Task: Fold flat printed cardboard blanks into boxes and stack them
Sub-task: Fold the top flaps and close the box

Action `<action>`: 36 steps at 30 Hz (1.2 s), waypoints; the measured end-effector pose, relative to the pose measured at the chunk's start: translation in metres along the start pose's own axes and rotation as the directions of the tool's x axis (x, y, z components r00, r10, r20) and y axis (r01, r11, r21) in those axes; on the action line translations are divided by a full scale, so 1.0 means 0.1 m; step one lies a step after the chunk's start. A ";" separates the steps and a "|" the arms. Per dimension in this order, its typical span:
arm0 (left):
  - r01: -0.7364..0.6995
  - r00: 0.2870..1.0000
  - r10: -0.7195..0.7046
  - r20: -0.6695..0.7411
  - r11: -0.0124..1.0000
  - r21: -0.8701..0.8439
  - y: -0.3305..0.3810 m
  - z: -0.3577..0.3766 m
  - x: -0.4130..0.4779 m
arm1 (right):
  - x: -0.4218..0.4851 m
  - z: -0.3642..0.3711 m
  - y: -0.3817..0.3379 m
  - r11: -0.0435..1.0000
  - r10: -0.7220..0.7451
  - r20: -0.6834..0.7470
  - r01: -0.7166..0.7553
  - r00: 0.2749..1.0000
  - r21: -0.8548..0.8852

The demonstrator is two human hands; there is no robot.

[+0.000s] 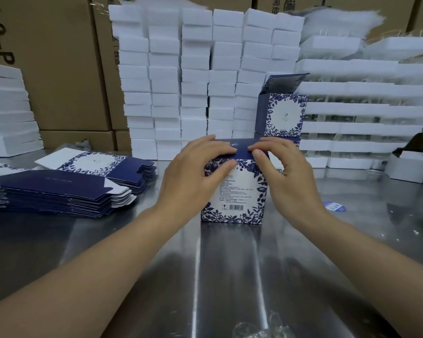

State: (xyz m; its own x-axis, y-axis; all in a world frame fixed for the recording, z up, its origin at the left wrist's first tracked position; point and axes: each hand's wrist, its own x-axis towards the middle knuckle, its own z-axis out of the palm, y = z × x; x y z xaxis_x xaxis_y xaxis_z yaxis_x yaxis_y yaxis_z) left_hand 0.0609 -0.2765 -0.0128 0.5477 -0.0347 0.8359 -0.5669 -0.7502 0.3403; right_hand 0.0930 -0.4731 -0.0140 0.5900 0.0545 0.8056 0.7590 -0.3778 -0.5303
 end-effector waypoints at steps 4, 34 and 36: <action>-0.058 0.997 0.059 -0.046 0.998 0.031 0.06 0.02 -0.04 | -0.03 0.00 0.02 0.995 0.017 0.082 -0.025 0.996 0.098; 0.226 0.974 -0.206 0.093 0.914 -0.338 -0.04 -0.10 0.06 | 0.00 -0.05 0.00 0.999 -0.029 0.106 0.032 0.994 -0.018; 0.242 0.970 -0.228 0.082 0.911 -0.334 -0.06 -0.09 0.04 | 0.01 -0.05 0.01 1.000 -0.026 0.105 0.027 0.994 -0.009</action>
State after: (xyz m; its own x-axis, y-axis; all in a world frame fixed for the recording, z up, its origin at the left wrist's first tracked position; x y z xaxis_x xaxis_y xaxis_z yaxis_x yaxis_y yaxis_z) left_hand 0.0607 -0.2664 -0.0074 0.7108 0.0832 0.6984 -0.5894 -0.4714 0.6560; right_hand 0.0928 -0.4781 -0.0127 0.5955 0.1611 0.7870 0.7724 -0.3844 -0.5057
